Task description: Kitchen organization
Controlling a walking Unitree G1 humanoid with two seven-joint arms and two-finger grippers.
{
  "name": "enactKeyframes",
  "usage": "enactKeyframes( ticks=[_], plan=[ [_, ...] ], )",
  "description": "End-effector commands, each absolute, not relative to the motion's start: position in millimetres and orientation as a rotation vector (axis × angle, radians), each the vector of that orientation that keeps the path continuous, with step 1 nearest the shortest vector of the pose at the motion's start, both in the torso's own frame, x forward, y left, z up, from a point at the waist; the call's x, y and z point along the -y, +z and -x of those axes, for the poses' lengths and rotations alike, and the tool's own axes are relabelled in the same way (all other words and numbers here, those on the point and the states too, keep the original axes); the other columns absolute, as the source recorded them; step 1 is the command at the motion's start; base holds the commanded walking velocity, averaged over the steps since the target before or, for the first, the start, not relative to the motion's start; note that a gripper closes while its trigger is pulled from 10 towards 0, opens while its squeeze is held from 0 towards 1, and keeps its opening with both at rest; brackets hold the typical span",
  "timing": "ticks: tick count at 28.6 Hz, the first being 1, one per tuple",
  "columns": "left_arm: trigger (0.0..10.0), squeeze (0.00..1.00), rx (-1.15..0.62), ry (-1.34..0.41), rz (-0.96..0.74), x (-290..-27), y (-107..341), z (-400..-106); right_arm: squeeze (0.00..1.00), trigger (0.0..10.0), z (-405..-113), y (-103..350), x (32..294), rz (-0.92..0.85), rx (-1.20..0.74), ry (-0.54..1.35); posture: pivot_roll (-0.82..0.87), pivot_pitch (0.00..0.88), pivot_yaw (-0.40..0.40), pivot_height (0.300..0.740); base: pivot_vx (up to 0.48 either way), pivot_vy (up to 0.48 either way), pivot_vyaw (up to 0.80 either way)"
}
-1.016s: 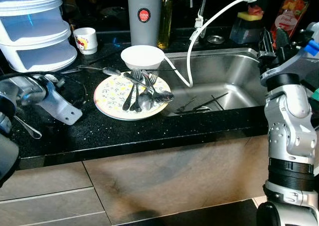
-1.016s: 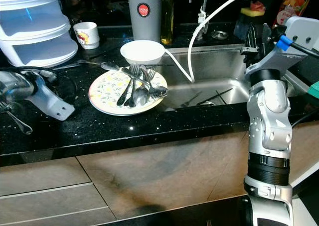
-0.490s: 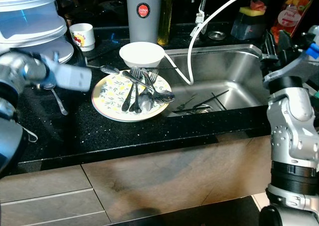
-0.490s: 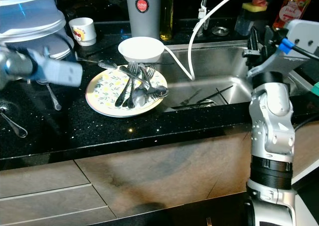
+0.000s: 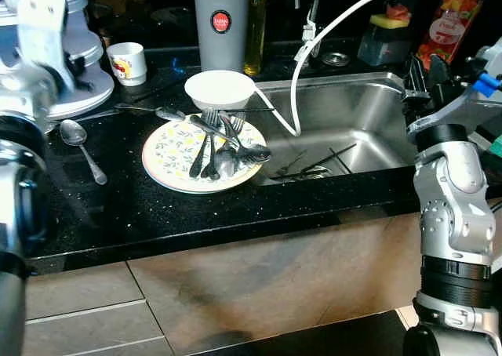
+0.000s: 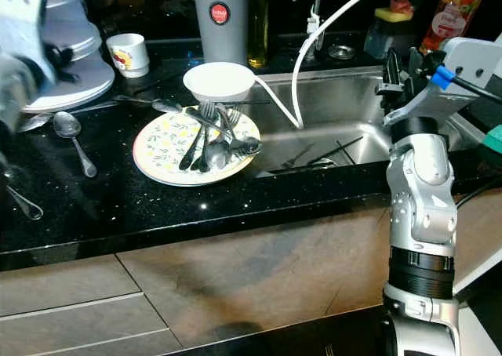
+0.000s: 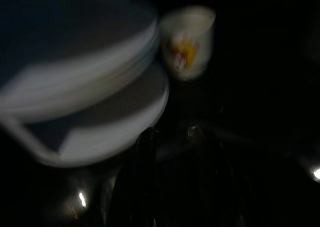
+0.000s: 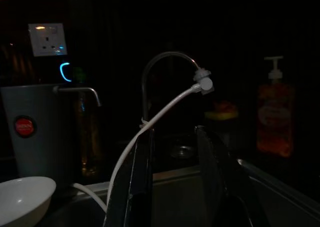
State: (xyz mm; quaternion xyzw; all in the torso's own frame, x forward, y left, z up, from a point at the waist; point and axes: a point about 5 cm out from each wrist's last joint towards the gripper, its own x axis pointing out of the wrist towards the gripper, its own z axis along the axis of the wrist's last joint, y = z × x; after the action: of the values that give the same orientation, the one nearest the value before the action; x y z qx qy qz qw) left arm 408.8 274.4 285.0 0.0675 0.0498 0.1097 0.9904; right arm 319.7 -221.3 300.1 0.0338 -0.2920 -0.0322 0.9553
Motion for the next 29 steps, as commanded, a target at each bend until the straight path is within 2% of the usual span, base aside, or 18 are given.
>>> enactKeyframes(
  ticks=[1,4,8,10,14,20,26,29],
  plan=[
    [10.0,0.0,-0.119,0.272,-0.119,-271.6,277.4,-409.6,0.0,10.0,-319.3,301.2,221.4,-0.079,0.598,-0.063,0.06,0.039,0.014,0.74,0.0,0.0,0.0],
    [10.0,0.0,-0.084,0.426,-0.161,-263.2,265.1,-403.7,0.0,10.0,-318.9,300.1,221.4,-0.08,0.595,-0.063,0.07,0.037,0.018,0.74,0.0,0.0,0.0],
    [10.0,0.0,-0.096,0.5,-0.153,-262.4,254.8,-396.5,0.0,10.0,-319.4,299.4,220.1,-0.082,0.594,-0.061,0.07,0.035,0.017,0.74,0.0,0.0,0.0],
    [10.0,0.0,-0.136,0.614,-0.098,-266.1,239.0,-387.7,0.0,10.0,-319.9,299.8,218.4,-0.083,0.595,-0.055,0.07,0.035,0.017,0.74,0.0,0.0,0.0],
    [10.0,0.0,-0.16,0.683,-0.043,-266.8,230.2,-380.6,0.0,10.0,-320.0,300.2,218.5,-0.083,0.596,-0.053,0.07,0.035,0.017,0.74,0.0,0.0,0.0],
    [10.0,0.0,-0.25,0.639,0.128,-251.5,212.3,-373.1,0.0,10.0,-320.8,299.8,216.4,-0.085,0.594,-0.047,0.07,0.031,0.009,0.74,0.0,0.0,0.0],
    [10.0,0.0,-0.292,0.582,0.221,-245.6,205.2,-379.0,0.0,10.0,-320.9,301.1,217.3,-0.084,0.598,-0.049,0.06,0.029,0.008,0.74,0.0,0.0,0.0],
    [10.0,0.0,-0.277,0.597,0.21,-244.8,209.6,-377.2,0.0,10.0,-320.1,301.9,218.3,-0.081,0.6,-0.052,0.06,0.029,0.008,0.74,0.0,0.0,0.0]
  ],
)
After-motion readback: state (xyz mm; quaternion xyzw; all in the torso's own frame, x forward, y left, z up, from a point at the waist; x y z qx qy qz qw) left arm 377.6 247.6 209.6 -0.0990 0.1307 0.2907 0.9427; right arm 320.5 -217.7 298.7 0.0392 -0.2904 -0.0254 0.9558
